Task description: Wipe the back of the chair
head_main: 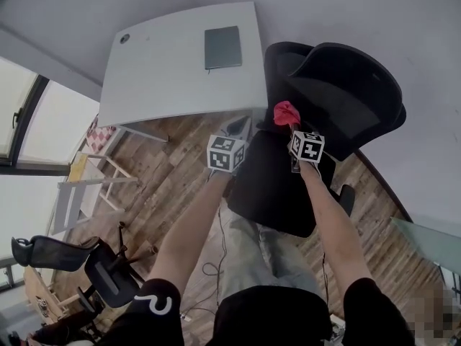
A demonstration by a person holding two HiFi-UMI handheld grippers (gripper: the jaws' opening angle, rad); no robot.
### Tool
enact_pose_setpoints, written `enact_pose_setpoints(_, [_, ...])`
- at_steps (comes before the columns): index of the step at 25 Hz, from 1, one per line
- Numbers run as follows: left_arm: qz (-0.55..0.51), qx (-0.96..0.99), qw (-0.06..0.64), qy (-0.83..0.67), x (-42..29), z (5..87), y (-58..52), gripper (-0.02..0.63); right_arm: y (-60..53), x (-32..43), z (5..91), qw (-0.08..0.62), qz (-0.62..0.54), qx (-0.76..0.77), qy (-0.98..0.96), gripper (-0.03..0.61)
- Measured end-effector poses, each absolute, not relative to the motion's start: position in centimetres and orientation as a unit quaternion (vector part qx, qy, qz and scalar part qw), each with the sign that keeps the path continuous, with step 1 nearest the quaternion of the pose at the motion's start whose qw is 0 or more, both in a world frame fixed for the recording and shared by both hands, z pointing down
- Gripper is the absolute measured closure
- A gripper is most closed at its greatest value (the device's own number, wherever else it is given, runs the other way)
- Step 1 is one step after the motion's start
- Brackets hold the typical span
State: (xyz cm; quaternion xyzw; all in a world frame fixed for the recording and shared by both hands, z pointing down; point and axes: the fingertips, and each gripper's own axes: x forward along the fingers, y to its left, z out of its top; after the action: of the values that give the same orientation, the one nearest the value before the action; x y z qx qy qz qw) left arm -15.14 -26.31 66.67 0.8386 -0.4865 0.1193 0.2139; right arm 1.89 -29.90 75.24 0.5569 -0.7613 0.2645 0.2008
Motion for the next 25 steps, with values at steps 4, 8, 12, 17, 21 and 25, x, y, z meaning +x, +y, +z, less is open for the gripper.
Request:
enact_pose_setpoints(4, [0.121,0.829,0.223,-0.498,-16.4,67.6,-27.5,0.588,-31.5,-0.1,77.2,0.226,0.267,0.557,-0.753,0.509])
enact_pose_setpoints(8, [0.120,0.826,0.224,-0.503,-17.1,67.5,-28.1,0.588,-32.5,-0.9,78.5,0.244,0.270,0.561,-0.743,0.509])
enact_pose_setpoints(12, [0.136,0.826,0.221,-0.500,-17.0,67.6,-28.2,0.589,-32.7,-0.2,78.6,0.249,0.272,0.573,-0.732,0.511])
enact_pose_setpoints(17, [0.130,0.826,0.230,-0.497,-15.5,67.6,-27.9,0.589,-32.4,3.6,78.6,0.244,0.280,0.599,-0.710,0.511])
enact_pose_setpoints(21, [0.131,0.833,0.227,-0.487,-13.1,67.6,-27.4,0.588,-31.9,7.3,78.4,0.240,0.280,0.617,-0.695,0.511])
enact_pose_setpoints(25, [0.132,0.841,0.225,-0.474,-10.2,67.5,-26.7,0.589,-30.7,11.4,77.8,0.242,0.279,0.634,-0.680,0.511])
